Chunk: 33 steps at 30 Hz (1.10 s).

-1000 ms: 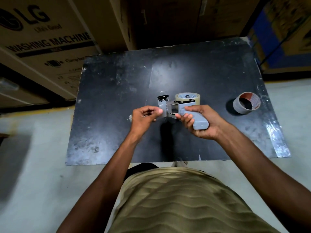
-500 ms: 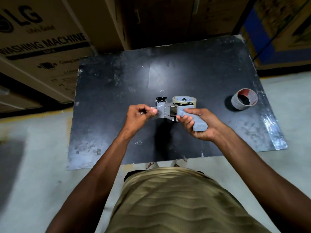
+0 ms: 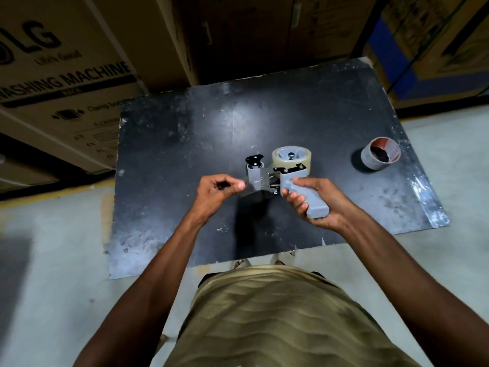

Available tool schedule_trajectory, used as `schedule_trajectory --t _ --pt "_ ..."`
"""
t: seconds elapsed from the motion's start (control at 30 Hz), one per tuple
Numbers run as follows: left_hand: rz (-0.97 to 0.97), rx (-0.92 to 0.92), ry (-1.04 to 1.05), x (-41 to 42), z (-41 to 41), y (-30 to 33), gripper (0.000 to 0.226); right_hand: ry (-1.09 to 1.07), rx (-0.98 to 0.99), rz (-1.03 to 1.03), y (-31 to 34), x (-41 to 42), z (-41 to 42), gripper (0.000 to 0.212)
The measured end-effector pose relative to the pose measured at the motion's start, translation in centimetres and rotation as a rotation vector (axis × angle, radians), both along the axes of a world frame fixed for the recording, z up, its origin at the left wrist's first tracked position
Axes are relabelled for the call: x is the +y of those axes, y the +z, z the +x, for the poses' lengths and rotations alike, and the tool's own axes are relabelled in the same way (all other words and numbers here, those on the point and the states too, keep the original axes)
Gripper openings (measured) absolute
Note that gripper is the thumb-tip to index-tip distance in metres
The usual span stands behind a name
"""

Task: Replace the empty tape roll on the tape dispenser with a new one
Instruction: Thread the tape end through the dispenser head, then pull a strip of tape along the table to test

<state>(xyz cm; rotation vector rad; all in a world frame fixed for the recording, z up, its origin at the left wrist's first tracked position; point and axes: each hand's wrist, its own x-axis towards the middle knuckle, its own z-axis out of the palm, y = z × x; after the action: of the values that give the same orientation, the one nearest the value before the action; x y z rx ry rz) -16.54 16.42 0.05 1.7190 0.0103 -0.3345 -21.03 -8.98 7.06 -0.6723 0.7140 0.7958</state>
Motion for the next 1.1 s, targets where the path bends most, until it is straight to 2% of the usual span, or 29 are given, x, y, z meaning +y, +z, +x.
schedule_trajectory --t 0.2,0.4,0.6,0.8,0.93,1.1 --pt "0.008 0.044 -0.202 -2.0 1.0 -1.3 0.024 0.018 -0.132 -0.304 -0.5 0.1 -1.4 0.025" --pt "0.025 0.098 -0.361 -3.4 3.1 -1.8 0.039 -0.04 -0.169 -0.452 -1.1 -0.2 -3.1 0.028" --pt "0.283 -0.064 -0.538 -5.6 5.2 -2.1 0.054 -0.146 -0.299 -0.692 -2.4 0.3 -3.5 0.027" --pt "0.683 -0.126 -0.677 -7.4 6.2 -2.1 0.077 -0.18 -0.388 -0.918 -5.2 0.7 -3.1 0.03" --pt "0.75 -0.175 -0.74 -8.0 6.4 -3.1 0.078 -0.167 -0.434 -0.999 -6.5 0.6 -3.1 0.034" --pt "0.861 -0.283 -0.849 -7.9 6.5 -4.3 0.09 -0.124 -0.455 -1.106 -8.0 0.0 -3.2 0.027"
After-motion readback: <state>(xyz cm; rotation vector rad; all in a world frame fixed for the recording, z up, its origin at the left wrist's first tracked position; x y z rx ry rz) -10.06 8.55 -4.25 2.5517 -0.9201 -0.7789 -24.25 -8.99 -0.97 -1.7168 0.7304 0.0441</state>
